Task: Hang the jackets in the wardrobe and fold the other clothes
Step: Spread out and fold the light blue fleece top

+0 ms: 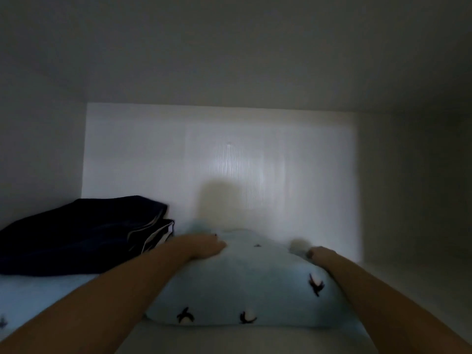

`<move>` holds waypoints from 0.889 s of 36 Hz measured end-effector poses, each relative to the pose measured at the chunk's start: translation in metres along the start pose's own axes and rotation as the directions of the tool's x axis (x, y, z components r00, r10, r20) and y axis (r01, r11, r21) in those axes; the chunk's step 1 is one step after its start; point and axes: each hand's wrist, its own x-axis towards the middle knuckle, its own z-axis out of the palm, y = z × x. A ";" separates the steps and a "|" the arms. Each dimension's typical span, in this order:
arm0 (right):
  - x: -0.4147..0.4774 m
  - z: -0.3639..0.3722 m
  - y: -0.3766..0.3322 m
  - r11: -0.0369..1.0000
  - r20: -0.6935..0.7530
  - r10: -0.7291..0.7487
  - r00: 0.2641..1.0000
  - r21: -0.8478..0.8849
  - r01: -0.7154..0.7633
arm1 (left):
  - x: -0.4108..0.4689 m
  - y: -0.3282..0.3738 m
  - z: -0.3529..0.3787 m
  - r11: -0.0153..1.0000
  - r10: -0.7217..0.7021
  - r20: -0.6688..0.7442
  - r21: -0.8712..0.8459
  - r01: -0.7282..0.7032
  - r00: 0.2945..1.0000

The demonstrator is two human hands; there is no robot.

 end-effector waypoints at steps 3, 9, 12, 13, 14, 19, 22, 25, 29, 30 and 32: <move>0.008 -0.009 -0.001 0.996 -0.018 0.058 0.998 -0.067 -0.059 | 0.007 -0.009 0.008 1.000 -0.017 0.142 -0.016 0.020 0.990; 0.018 -0.008 -0.071 0.959 -0.062 -0.270 0.961 0.075 0.274 | 0.025 0.003 0.001 1.000 -0.027 0.114 -0.007 0.028 0.993; 0.021 0.024 -0.091 0.935 0.152 -0.344 0.927 0.141 0.324 | 0.031 0.001 0.015 0.996 -0.061 0.150 -0.054 0.070 0.987; 0.025 0.028 -0.089 0.940 0.192 -0.322 0.927 0.179 0.290 | 0.035 -0.003 0.019 0.993 -0.083 0.166 -0.068 0.095 0.983; 0.027 0.029 -0.084 0.943 0.227 -0.299 0.927 0.216 0.251 | 0.038 -0.006 0.021 0.990 -0.099 0.168 -0.085 0.115 0.981; 0.031 0.024 -0.063 0.965 0.349 -0.162 0.923 0.250 0.075 | 0.039 -0.009 0.022 0.985 -0.153 0.130 -0.060 0.162 0.980; 0.031 0.028 -0.057 0.971 0.304 -0.037 0.952 0.236 -0.038 | 0.037 -0.014 0.024 0.968 -0.237 0.101 -0.059 0.244 0.966; 0.025 0.033 -0.053 0.959 0.137 0.073 0.988 0.263 -0.107 | 0.024 -0.018 0.023 0.953 -0.294 -0.047 -0.093 0.289 0.955; -0.014 0.016 -0.063 0.984 -0.168 -0.121 0.978 0.109 0.141 | -0.015 -0.003 0.009 0.997 -0.067 -0.484 -0.072 0.037 0.872; -0.028 0.009 -0.067 0.957 -0.222 -0.221 0.950 0.138 0.255 | -0.028 0.002 0.006 0.997 0.027 -0.543 -0.044 -0.060 0.840; -0.060 0.001 -0.070 0.863 -0.286 -0.394 0.873 0.211 0.459 | -0.053 0.006 0.008 0.971 0.198 -0.537 -0.006 -0.239 0.820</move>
